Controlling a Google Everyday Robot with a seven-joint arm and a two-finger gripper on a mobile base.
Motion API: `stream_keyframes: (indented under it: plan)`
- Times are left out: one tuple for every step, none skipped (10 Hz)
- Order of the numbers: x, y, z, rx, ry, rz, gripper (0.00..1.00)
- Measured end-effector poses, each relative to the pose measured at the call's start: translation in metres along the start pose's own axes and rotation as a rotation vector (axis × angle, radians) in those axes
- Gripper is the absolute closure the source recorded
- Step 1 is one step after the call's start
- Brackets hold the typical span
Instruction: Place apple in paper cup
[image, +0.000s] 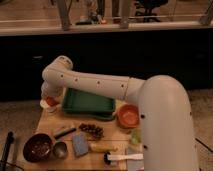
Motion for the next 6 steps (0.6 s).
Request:
stream_keyframes:
  plan:
    - [0.002, -0.002, 0.002, 0.003, 0.002, -0.006, 1.0]
    - [0.004, -0.004, 0.004, 0.006, 0.003, -0.013, 1.0]
    - [0.004, -0.007, 0.006, 0.009, 0.002, -0.02, 1.0]
    - [0.004, -0.01, 0.009, 0.013, 0.002, -0.03, 1.0]
    - [0.006, -0.013, 0.011, 0.019, 0.002, -0.04, 1.0]
    - [0.007, -0.015, 0.012, 0.022, 0.003, -0.047, 1.0]
